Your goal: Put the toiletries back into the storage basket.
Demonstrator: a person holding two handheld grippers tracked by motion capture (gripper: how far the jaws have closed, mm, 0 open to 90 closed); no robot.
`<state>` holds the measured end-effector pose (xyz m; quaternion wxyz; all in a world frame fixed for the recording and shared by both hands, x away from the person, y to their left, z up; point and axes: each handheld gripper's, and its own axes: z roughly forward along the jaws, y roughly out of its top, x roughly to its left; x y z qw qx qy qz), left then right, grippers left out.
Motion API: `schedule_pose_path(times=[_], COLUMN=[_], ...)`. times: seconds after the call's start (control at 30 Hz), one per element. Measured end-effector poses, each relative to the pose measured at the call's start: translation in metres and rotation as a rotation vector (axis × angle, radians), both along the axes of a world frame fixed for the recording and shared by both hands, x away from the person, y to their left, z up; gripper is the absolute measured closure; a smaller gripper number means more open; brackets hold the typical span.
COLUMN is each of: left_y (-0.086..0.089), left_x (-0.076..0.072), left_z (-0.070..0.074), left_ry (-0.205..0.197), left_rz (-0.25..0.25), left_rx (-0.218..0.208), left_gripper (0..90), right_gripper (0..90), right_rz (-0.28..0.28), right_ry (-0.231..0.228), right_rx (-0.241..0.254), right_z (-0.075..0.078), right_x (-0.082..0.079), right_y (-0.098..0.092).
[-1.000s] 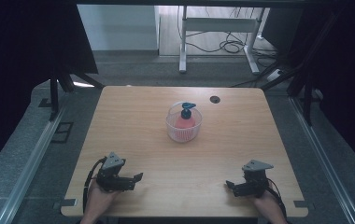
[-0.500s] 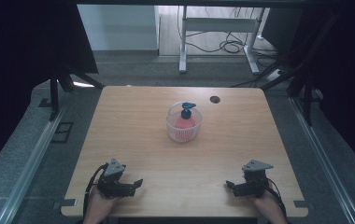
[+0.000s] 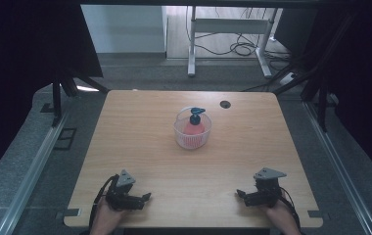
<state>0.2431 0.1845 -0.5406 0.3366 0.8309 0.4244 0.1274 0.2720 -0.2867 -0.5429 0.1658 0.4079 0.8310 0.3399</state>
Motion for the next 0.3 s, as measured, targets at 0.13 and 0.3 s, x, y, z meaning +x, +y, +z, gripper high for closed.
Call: schedule_pose_path(times=[0.13, 0.3], left_y=[-0.0027, -0.0016], left_x=[-0.0010, -0.0013], left_z=[-0.0022, -0.0036], left_ry=[-0.028, -0.040], left_rz=[-0.002, -0.008], left_rx=[0.028, 0.018], left_gripper=[9.9, 9.8], right_gripper=[0.0, 0.0], right_rz=[0.000, 0.000], right_ry=[0.000, -0.002], right_rx=[0.000, -0.001], right_z=[0.0000, -0.0002], right_x=[0.0000, -0.0002], right_y=[0.0000, 0.0000])
